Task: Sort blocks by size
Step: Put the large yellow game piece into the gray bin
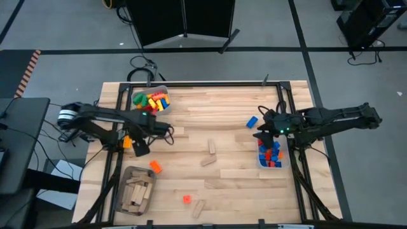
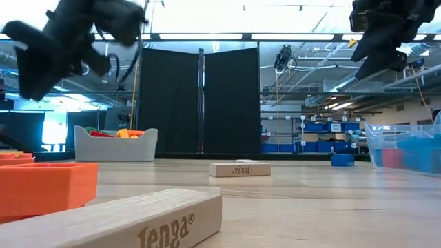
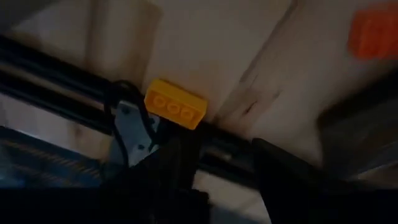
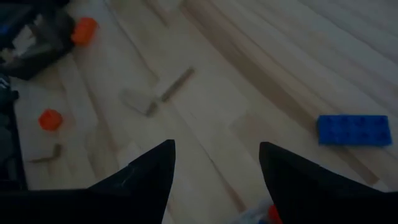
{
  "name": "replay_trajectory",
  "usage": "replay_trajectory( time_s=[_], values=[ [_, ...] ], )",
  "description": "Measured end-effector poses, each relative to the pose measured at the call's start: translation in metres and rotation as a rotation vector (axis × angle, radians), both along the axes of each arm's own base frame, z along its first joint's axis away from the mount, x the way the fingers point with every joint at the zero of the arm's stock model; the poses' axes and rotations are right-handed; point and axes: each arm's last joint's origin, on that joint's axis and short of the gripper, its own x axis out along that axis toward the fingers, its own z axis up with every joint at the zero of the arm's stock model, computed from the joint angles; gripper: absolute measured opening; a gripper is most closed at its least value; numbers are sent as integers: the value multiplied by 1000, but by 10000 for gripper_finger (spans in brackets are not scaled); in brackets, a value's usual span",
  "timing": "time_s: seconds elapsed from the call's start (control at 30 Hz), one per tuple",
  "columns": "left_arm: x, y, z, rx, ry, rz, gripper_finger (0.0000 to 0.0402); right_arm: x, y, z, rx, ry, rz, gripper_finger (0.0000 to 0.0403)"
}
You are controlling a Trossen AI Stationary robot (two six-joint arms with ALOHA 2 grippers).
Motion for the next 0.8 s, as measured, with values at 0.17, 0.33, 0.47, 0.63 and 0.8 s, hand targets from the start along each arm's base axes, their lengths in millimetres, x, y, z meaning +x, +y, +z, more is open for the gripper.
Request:
replay_trajectory(
  time_s=[0.17, 0.33, 0.47, 0.63, 0.8],
  values=[
    [16, 0, -33, -97, 182, -155, 194, 5, 0, 0, 1, -18, -3, 249],
    [29, 0, -70, -189, 369, -222, 184, 8, 1, -2, 17, -9, -22, 245],
    [38, 0, -96, -255, 474, -327, 178, 10, 1, -2, 31, -13, -32, 243],
    [43, 5, -121, -328, 553, -424, 172, 11, 1, -2, 51, -15, -48, 244],
    [40, 16, -133, -353, 589, -421, 166, 11, 1, -2, 55, -20, -50, 241]
  ],
)
